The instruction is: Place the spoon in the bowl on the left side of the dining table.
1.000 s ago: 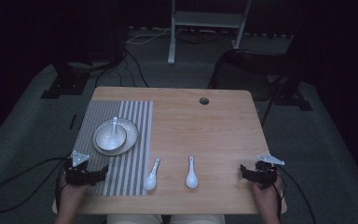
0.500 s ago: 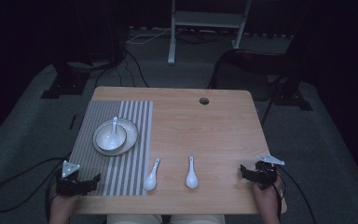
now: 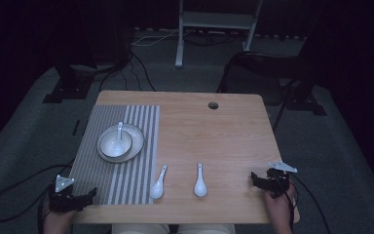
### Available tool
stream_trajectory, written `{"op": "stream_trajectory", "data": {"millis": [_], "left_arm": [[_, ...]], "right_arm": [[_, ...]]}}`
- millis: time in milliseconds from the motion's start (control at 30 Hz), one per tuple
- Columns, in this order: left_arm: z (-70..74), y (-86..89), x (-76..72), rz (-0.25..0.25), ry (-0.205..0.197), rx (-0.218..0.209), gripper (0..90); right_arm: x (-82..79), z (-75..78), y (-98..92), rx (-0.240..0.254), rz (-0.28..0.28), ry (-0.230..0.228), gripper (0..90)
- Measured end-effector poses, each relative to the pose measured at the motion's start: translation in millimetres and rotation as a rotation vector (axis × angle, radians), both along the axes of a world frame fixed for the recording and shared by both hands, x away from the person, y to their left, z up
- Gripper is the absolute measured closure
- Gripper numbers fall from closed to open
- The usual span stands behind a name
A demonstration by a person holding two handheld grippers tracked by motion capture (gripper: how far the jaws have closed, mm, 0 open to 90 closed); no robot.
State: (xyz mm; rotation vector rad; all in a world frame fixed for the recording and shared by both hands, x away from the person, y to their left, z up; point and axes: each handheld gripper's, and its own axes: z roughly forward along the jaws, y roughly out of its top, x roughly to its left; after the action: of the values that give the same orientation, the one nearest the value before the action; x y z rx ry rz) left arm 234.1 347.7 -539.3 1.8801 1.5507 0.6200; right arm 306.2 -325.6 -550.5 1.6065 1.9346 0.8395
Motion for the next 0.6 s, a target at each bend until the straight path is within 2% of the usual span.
{"op": "stream_trajectory", "data": {"millis": [333, 467, 500, 600], "left_arm": [[-5.5, 10.5, -16.8, 0.018, -0.01, 0.021, 0.8], [-6.1, 10.5, -20.4, 0.023, -0.011, 0.047, 0.8], [-6.6, 9.6, -22.2, 0.022, -0.011, 0.079, 0.8], [-8.0, 9.6, -22.9, 0.022, -0.011, 0.076, 0.8]], "right_arm": [[0.0, 0.0, 0.0, 0.0, 0.0, 0.0, 12.3], [0.0, 0.0, 0.0, 0.0, 0.0, 0.0, 12.3], [0.0, 0.0, 0.0, 0.0, 0.0, 0.0, 12.3], [0.0, 0.0, 0.0, 0.0, 0.0, 0.0, 12.3]]}}
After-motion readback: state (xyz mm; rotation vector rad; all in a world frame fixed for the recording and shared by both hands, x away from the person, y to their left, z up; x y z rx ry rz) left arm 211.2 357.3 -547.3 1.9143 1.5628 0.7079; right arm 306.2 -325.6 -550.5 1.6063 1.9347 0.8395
